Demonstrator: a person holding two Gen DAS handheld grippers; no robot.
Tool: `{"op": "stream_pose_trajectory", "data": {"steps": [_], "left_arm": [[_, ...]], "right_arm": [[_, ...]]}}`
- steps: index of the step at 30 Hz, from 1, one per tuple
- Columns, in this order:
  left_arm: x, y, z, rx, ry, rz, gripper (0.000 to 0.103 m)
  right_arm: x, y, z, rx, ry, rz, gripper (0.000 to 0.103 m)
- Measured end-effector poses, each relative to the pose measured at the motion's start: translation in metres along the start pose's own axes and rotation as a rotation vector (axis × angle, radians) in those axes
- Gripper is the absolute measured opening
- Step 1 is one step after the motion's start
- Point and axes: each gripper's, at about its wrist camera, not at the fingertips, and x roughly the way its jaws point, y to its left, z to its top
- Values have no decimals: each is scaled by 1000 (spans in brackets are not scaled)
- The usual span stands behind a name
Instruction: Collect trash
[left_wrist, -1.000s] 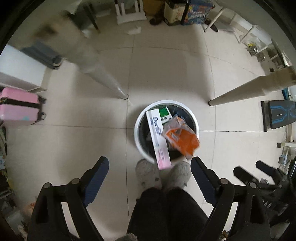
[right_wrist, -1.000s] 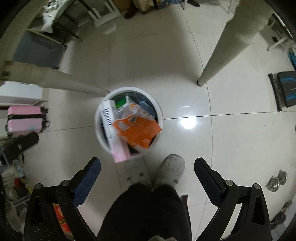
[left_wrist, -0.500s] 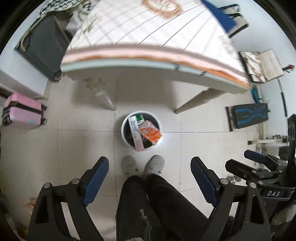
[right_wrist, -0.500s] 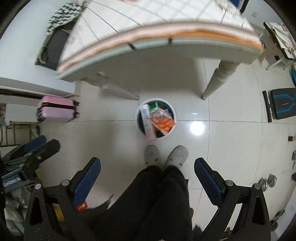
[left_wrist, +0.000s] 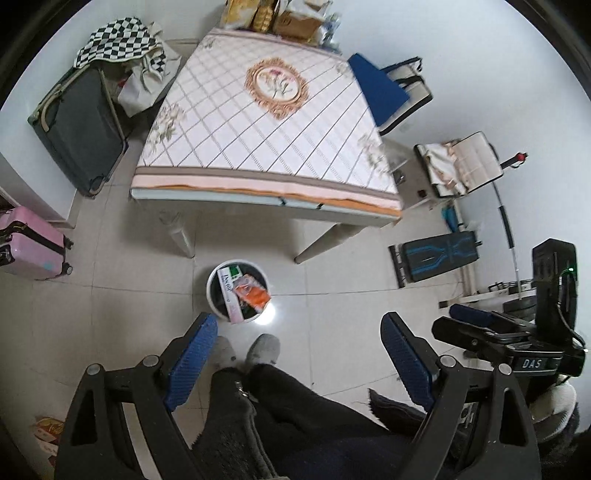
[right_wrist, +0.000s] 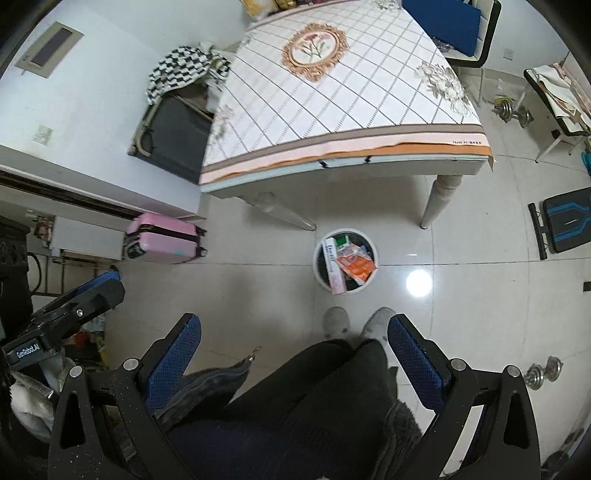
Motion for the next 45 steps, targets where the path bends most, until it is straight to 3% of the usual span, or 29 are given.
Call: {"op": "stream_pose_trajectory", "data": {"steps": [9, 15, 17, 45], "left_arm": [[-37, -14, -6, 16, -40, -43, 91], [-36, -13, -12, 15, -31, -56, 91], [-34, -13, -11, 22, -26, -56, 103], [-30, -16, -24, -13, 7, -33, 103]], "right_arm": [[-22, 16, -10, -22, -6, 36, 103], [-24, 19, -11, -39, 6, 21, 103], [-24, 20, -12, -39, 8, 18, 103], [-19, 24, -14, -36, 42, 26, 103]]}}
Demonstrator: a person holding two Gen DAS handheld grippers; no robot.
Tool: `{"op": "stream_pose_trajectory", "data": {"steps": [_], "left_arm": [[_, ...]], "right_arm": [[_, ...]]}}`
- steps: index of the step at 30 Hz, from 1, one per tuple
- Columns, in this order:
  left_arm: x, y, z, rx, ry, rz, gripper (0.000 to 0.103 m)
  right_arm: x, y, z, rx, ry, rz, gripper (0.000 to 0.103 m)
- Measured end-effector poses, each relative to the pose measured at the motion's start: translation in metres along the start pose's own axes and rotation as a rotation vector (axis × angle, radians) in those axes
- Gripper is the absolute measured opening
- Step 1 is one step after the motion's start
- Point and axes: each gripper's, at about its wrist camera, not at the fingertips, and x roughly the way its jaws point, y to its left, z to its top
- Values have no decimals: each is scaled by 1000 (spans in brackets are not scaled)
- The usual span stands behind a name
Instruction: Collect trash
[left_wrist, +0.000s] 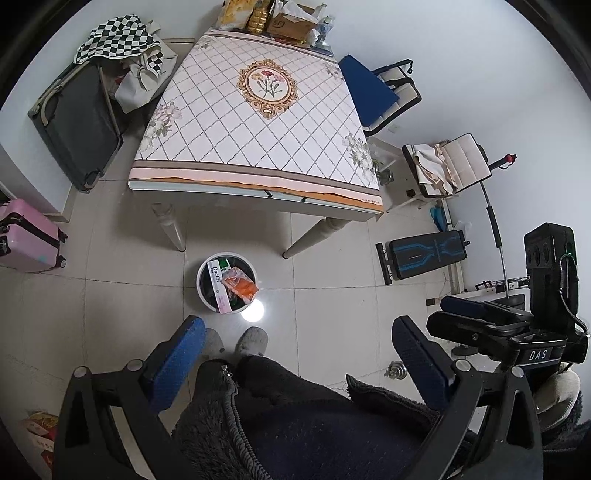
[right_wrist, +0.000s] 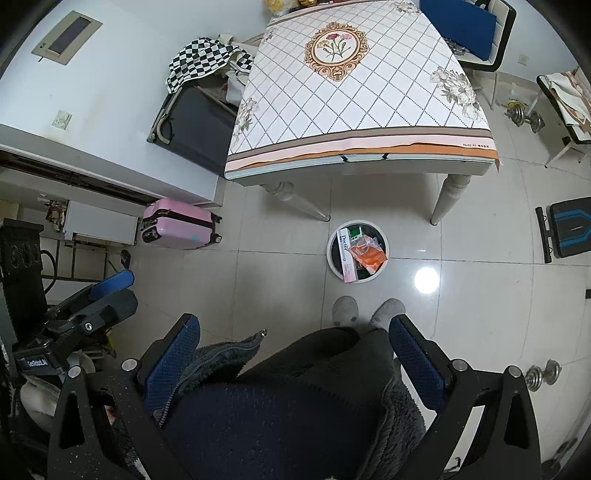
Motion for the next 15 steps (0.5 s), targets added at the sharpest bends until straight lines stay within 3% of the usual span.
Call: {"op": "stream_pose_trajectory", "data": {"steps": [15], "left_arm": [[0, -3, 4, 20, 4, 5, 103]], "right_arm": [[-2, -3, -1, 18, -7, 5, 103]]}}
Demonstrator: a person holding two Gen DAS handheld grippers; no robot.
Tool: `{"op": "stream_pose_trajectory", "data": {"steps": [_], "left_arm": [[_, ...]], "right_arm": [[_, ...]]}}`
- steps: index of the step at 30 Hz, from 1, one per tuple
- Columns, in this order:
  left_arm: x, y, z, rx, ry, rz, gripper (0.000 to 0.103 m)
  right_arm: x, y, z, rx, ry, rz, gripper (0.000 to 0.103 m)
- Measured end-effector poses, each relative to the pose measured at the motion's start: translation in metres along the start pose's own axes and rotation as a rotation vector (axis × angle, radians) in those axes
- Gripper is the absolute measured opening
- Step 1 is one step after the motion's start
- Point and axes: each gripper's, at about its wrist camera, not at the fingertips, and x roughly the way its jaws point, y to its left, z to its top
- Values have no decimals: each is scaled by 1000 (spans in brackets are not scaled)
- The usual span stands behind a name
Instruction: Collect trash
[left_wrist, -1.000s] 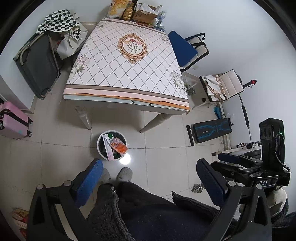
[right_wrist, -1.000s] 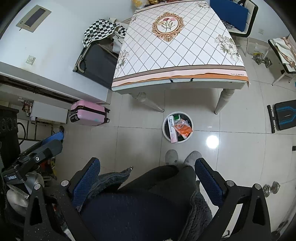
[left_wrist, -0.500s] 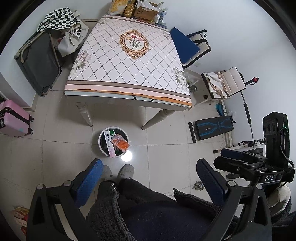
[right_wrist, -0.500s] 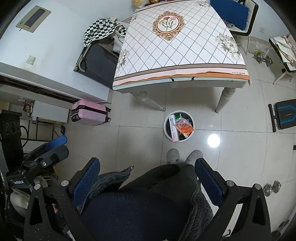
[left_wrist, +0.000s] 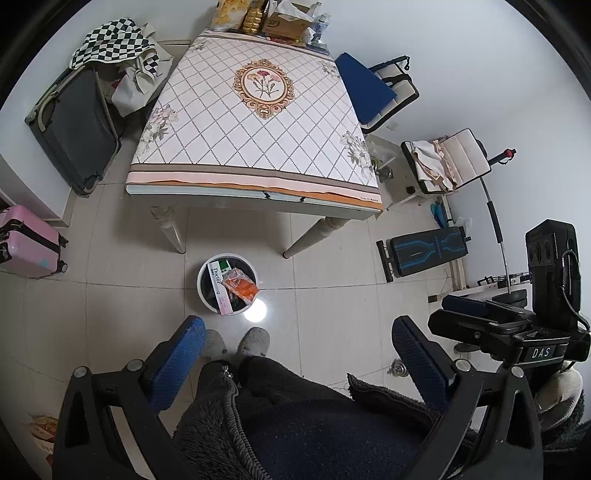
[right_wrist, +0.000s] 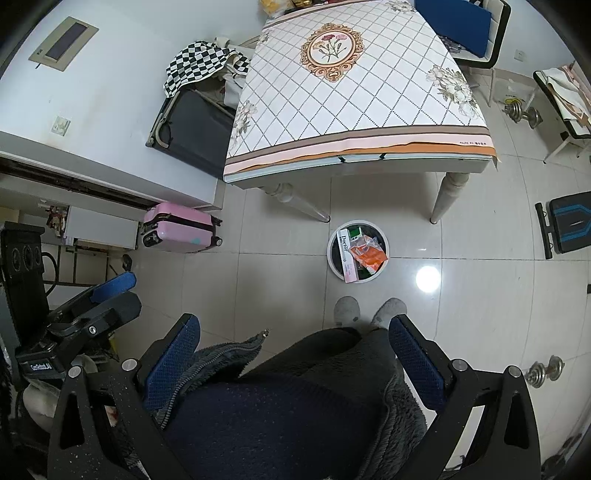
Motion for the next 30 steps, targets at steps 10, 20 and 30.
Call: {"op": "stream_pose_trajectory", "data": {"steps": [10, 20, 30], "left_arm": [[0, -2, 2, 7, 2, 3, 103], [0, -3, 2, 9, 1, 4, 103], [1, -3, 3, 10, 1, 5, 103]], "right_arm": [[-2, -1, -2, 8, -1, 0, 103], [-3, -6, -3, 15, 1, 1, 103], [-5, -9, -6, 18, -2, -2, 103]]}}
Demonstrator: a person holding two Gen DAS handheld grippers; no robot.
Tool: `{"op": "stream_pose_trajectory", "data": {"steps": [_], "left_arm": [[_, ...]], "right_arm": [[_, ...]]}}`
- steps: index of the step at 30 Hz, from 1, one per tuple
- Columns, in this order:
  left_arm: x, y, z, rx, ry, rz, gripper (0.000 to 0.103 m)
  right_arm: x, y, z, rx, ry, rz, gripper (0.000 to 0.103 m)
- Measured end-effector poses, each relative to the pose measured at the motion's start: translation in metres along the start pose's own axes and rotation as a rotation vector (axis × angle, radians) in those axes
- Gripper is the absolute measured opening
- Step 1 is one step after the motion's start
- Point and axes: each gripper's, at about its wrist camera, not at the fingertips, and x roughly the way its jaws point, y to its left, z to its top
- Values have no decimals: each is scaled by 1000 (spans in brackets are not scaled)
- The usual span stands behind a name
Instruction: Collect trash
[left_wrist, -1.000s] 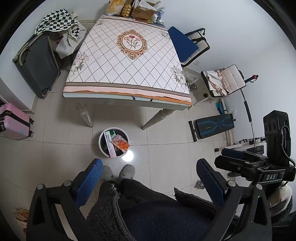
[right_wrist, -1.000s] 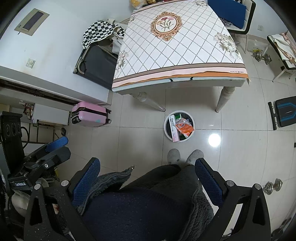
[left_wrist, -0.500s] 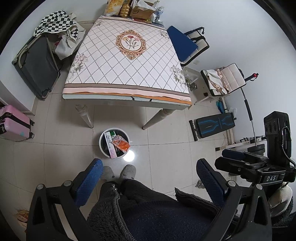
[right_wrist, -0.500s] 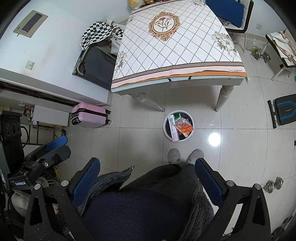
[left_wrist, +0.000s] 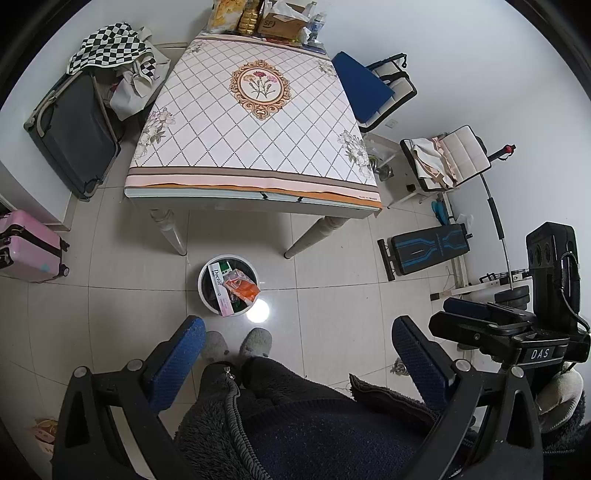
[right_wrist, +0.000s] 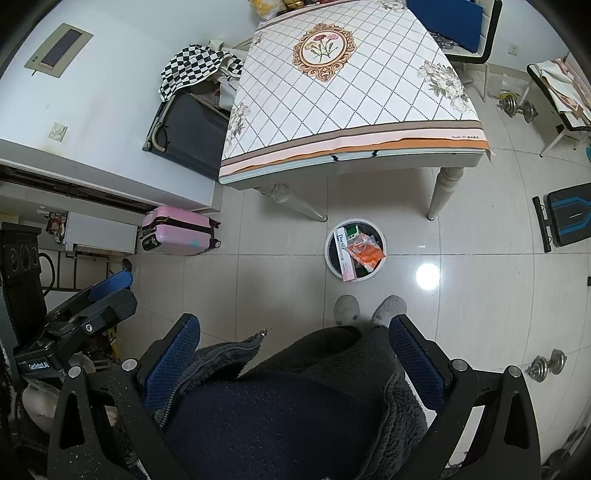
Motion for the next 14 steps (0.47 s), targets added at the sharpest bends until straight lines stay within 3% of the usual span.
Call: {"op": "stream_pose_trajectory", "data": {"steps": [14], "left_arm": [[-2, -2, 0, 7, 3, 2, 103]], "right_arm": [[-1, -1, 0, 1, -2, -1, 103]]}}
